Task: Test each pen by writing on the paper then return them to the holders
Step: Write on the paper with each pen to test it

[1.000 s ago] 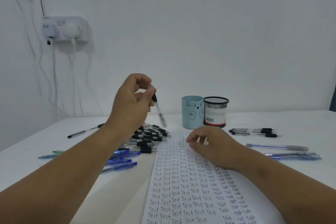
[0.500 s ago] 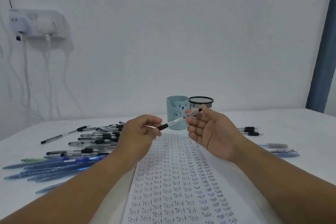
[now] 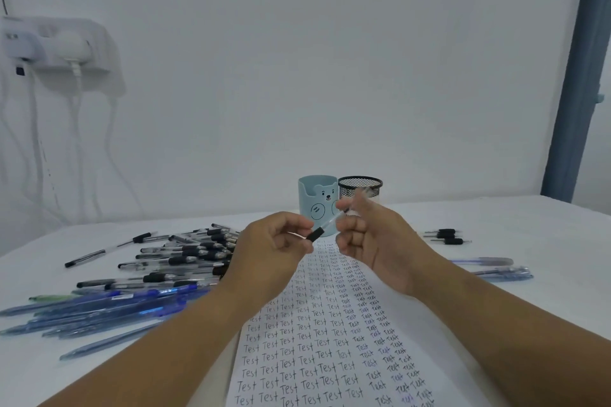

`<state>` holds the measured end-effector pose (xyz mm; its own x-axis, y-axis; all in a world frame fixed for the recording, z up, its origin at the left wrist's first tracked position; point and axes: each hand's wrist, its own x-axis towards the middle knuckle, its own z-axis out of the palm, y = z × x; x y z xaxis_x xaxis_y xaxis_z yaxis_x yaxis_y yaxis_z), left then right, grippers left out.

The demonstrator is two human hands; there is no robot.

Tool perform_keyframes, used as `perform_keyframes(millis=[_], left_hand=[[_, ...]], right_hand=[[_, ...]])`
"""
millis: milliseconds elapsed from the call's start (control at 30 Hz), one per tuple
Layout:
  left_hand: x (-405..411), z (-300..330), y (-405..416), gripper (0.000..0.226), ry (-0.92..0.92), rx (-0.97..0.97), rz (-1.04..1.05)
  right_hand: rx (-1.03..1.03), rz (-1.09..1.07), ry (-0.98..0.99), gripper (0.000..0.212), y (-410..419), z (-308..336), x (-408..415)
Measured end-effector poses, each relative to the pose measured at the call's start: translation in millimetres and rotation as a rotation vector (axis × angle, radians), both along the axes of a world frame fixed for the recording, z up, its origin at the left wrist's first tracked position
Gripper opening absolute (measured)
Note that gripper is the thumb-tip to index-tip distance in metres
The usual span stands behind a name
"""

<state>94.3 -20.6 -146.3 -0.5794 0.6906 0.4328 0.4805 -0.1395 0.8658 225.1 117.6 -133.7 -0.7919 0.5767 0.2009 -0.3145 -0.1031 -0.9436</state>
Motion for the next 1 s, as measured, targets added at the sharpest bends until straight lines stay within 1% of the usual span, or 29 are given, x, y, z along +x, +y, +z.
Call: perform_keyframes(millis=[67,133,167,200,267,333,367,433,500,600,633,733,800,900,1000], left_hand=[[-3,-2,-1,0.031,0.108,-0.050,-0.018],[-7,-4,-3,0.041,0.281,-0.163,-0.024],[-8,-4,-5,0.042,0.359,-0.244,-0.030],[-8,-3,-6,0.039,0.425,-0.332,-0.036],[-7,0,-6,0.033,0.525,-0.493,-0.057],[-8,3,-4,0.033,0.578,-0.598,-0.095],[-8,4,-3,0.034,0.599,-0.631,-0.107],[-10,4,-1,0.034,0.612,-0.660,-0.115],[-12,3,1,0.033,0.600,-0.661,-0.112],[-14,2,2,0.032,0.589,-0.658,-0.108],[-15,2,3,0.032,0.589,-0.657,-0.110],[-17,3,5,0.032,0.589,-0.663,-0.114],[-17,2,7,0.031,0.592,-0.667,-0.113],[-18,1,9,0.030,0.588,-0.670,-0.105],[-20,1,11,0.028,0.581,-0.682,-0.097]], right_hand=[[0.142,-0.129,-0.039,0.025,6,-2,1],[0.214,-0.295,-0.073,0.027,19,-3,4],[0.243,-0.354,-0.087,0.027,25,-3,6],[0.274,-0.394,-0.106,0.021,29,-2,7],[0.299,-0.383,-0.181,0.005,36,-1,7],[0.266,-0.328,-0.256,0.014,38,-5,1],[0.262,-0.317,-0.285,0.015,38,-8,-3],[0.337,-0.349,-0.359,0.011,39,-14,-9],[0.394,-0.411,-0.409,0.013,42,-17,-13],[0.329,-0.399,-0.406,0.009,46,-16,-14],[0.357,-0.406,-0.422,0.011,46,-17,-14],[0.533,-0.504,-0.493,0.027,47,-20,-14],[0.590,-0.535,-0.520,0.029,47,-22,-14],[0.603,-0.529,-0.585,0.026,46,-23,-15],[0.589,-0.524,-0.599,0.030,44,-22,-14]])
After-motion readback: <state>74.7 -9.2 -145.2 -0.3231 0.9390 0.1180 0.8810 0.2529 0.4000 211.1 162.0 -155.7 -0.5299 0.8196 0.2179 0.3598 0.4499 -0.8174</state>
